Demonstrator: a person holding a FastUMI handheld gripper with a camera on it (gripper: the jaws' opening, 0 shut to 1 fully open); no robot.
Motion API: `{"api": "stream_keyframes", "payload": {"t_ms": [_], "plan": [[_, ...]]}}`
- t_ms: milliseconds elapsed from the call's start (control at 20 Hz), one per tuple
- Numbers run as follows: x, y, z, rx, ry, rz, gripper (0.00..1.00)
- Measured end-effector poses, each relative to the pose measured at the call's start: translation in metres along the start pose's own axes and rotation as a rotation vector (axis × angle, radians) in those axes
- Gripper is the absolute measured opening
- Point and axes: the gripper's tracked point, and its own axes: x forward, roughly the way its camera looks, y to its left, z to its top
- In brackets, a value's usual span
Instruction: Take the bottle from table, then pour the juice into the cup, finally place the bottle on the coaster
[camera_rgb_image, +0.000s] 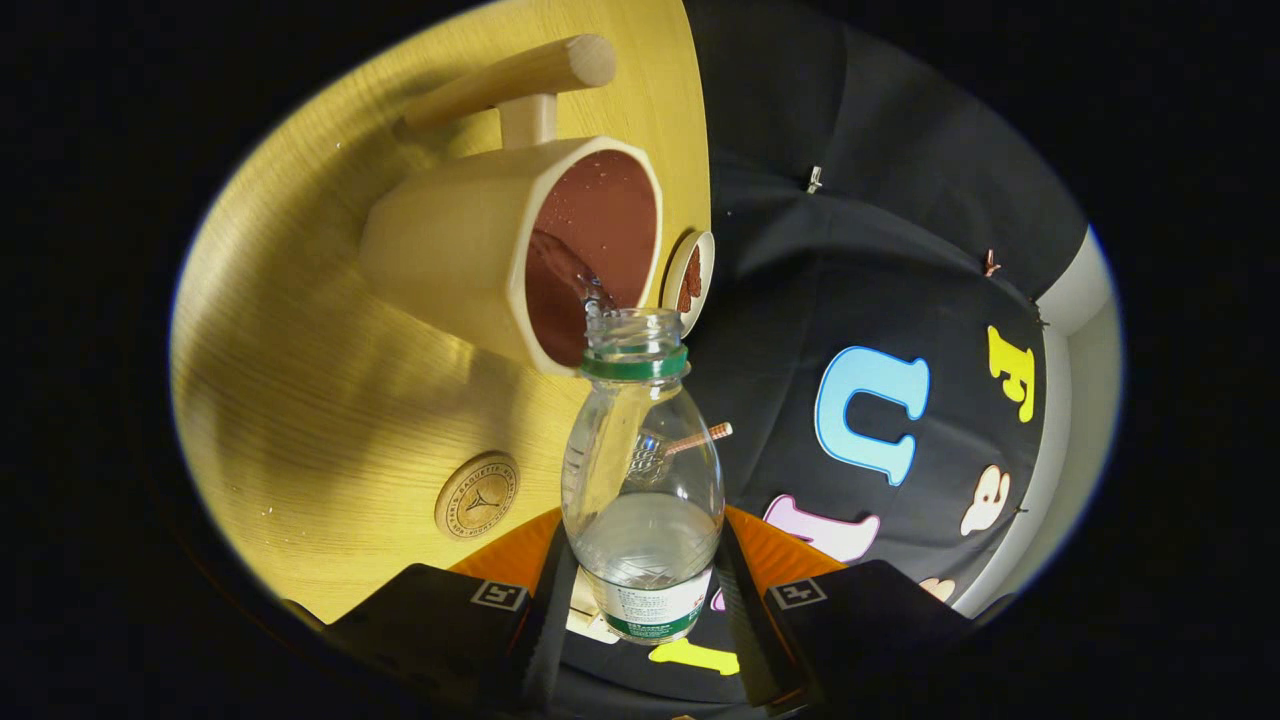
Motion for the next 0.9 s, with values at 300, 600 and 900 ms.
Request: {"api": "stream_keyframes", "payload": {"t_ms": [300, 600, 900], "plan": [[0.002, -0.0034, 0.0006, -0.034, -0.013, -0.005, 0.72], [0.0017, -0.004, 0.0033, -0.065, -0.027, -0.006, 0.72], [0.0041, -0.0053, 0.0069, -0.117, -0.042, -0.006, 0.72]]}}
